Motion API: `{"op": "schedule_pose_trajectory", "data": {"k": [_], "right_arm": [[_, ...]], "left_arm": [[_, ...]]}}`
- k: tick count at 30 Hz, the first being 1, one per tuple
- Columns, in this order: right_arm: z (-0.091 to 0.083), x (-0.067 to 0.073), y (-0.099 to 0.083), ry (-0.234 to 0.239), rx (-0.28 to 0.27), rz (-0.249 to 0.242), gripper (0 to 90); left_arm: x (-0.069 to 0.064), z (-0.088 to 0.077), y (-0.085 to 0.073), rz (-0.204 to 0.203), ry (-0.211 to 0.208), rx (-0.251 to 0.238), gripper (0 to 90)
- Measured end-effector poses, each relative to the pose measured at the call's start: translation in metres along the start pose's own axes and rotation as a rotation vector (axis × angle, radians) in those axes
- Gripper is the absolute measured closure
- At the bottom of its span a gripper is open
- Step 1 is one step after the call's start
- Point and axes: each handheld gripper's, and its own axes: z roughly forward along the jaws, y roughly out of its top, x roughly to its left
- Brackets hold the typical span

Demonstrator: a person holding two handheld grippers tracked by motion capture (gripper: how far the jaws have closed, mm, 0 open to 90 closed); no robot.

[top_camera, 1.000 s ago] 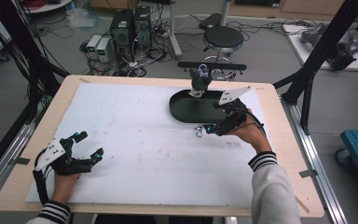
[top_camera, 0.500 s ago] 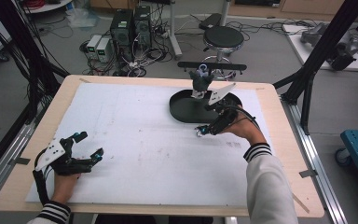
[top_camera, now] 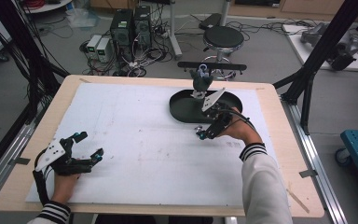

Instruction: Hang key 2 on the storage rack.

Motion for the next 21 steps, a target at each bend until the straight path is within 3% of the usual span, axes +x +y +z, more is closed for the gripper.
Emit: {"op": "schedule_pose_trajectory", "data": {"k": [2, 12, 21], "right_arm": [[0.003, -0.001, 0.0, 0.017, 0.015, -0.011, 15.7], [0.021, -0.006, -0.001, 0.025, 0.073, -0.032, 20.2], [0.03, -0.011, -0.004, -0.02, 0.144, -0.055, 36.9]], "left_arm": [[0.0, -0.001, 0.0, 0.004, -0.003, 0.0, 6.8], [0.0, -0.001, 0.0, 0.003, -0.003, -0.001, 6.8], [0.0, -0.001, 0.0, 0.001, -0.002, -0.002, 6.8]]}}
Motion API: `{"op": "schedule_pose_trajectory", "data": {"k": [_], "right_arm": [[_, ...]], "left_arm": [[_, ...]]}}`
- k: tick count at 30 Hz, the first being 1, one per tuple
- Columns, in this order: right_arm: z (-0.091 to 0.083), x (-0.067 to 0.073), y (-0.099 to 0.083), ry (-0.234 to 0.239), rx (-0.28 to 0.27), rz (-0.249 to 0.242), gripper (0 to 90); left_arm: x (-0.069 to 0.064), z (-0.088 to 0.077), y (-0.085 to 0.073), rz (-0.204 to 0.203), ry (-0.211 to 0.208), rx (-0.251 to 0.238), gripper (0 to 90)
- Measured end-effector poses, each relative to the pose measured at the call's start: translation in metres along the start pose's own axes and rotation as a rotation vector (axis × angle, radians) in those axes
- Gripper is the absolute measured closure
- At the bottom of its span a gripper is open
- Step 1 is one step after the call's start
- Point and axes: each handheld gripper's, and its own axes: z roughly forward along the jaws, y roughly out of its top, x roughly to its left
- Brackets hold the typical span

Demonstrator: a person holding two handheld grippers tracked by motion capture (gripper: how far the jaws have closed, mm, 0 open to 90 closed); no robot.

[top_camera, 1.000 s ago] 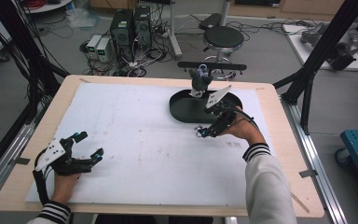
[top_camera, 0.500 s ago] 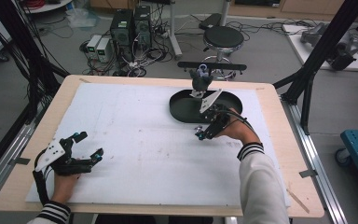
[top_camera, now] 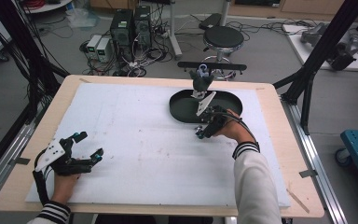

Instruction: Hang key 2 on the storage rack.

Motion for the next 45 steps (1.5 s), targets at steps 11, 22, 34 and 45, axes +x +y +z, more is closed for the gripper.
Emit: {"op": "schedule_pose_trajectory", "data": {"k": [11, 22, 34, 45], "right_arm": [[0.005, -0.001, 0.0, -0.03, 0.058, -0.031, 55.7], [0.013, 0.0, 0.002, -0.046, 0.091, -0.073, 63.9], [0.015, -0.002, 0.004, -0.077, 0.103, -0.087, 74.4], [0.014, -0.004, 0.004, -0.086, 0.093, -0.075, 80.5]], "left_arm": [[0.0, 0.0, 0.0, 0.0, 0.001, 0.0, 6.8], [0.0, 0.0, 0.0, -0.001, 0.001, -0.001, 6.8], [0.0, 0.0, 0.0, -0.004, 0.002, 0.0, 6.8], [0.0, 0.0, 0.0, -0.004, 0.002, 0.001, 6.8]]}}
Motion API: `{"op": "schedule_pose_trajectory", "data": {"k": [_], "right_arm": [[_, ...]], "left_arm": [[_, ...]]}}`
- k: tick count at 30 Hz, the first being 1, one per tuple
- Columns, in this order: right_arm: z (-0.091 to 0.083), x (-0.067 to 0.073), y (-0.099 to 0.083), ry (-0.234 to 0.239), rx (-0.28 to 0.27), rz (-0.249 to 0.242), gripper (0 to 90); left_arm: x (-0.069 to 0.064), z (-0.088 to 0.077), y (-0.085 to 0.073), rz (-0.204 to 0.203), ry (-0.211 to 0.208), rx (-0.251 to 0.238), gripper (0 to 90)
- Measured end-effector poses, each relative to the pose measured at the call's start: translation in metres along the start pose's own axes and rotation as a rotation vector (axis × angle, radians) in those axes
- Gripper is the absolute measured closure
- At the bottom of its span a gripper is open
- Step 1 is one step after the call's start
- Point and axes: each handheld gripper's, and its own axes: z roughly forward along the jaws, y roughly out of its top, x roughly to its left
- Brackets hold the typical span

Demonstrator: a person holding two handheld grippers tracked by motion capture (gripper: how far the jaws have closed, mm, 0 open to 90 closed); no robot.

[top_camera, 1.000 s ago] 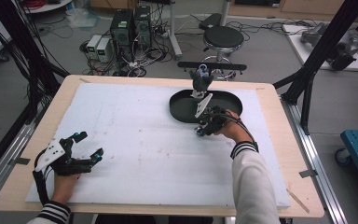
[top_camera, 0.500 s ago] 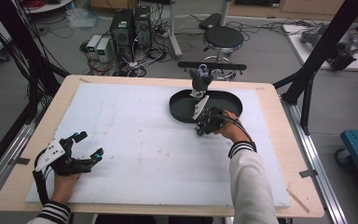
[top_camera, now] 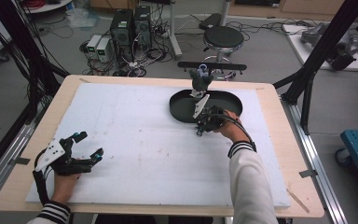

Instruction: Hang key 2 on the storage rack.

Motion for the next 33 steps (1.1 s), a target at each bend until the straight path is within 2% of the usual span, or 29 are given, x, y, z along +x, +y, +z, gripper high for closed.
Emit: {"op": "schedule_pose_trajectory", "data": {"k": [24, 33], "right_arm": [[0.0015, -0.0044, -0.0002, -0.001, -0.023, 0.024, 87.3], [0.0001, -0.0061, -0.0014, 0.022, -0.033, 0.063, 88.6]], "left_arm": [[-0.0001, 0.0001, 0.0, -0.001, 0.001, -0.001, 6.8], [-0.0001, 0.0001, 0.0, 0.001, 0.001, -0.001, 6.8]]}}
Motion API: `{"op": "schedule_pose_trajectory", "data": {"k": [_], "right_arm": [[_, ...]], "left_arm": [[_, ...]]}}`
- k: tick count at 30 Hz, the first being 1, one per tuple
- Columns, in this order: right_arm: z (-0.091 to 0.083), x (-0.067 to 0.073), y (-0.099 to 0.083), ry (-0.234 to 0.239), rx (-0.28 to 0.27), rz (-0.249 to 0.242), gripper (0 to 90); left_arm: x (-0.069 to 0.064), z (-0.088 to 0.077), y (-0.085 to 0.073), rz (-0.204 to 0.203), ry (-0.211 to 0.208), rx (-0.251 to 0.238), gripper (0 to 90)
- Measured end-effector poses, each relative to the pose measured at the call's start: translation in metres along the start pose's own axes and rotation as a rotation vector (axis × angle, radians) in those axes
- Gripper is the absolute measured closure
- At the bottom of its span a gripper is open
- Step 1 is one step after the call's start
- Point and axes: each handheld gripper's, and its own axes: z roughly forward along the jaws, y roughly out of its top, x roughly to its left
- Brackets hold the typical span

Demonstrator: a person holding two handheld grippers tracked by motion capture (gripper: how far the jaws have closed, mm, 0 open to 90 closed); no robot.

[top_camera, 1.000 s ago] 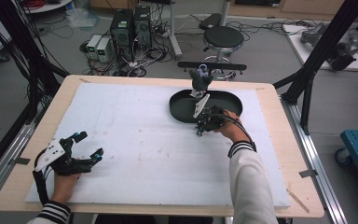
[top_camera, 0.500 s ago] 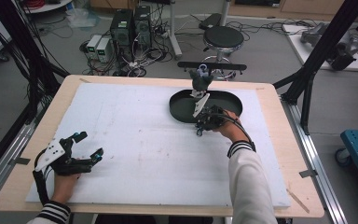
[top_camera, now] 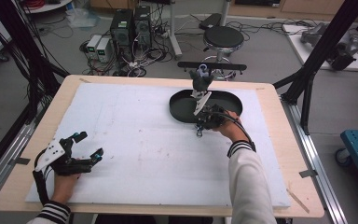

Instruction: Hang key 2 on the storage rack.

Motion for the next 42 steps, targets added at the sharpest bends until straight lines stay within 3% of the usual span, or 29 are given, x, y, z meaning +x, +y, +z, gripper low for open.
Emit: {"op": "schedule_pose_trajectory", "data": {"k": [7, 16, 21, 28, 34, 42], "right_arm": [[-0.003, 0.0, 0.0, 0.004, -0.017, 0.02, 88.8], [-0.023, 0.0, -0.002, -0.003, -0.096, 0.064, 88.8], [-0.045, 0.0, -0.005, -0.027, -0.172, 0.088, 88.8], [-0.084, -0.002, -0.019, -0.076, -0.326, 0.163, 88.8], [-0.109, -0.001, -0.029, -0.127, -0.404, 0.201, 88.8], [-0.139, -0.007, -0.031, -0.192, -0.463, 0.23, 88.8]], "left_arm": [[0.0, 0.0, 0.0, 0.0, 0.001, -0.001, 6.8], [0.0, 0.0, 0.0, -0.001, 0.001, 0.001, 6.8], [0.0, 0.0, 0.0, 0.001, 0.0, 0.0, 6.8], [0.0, 0.0, 0.0, 0.002, 0.002, 0.001, 6.8], [0.0, 0.001, 0.0, 0.002, 0.003, 0.001, 6.8], [0.0, 0.0, 0.0, 0.001, 0.004, 0.003, 6.8]]}}
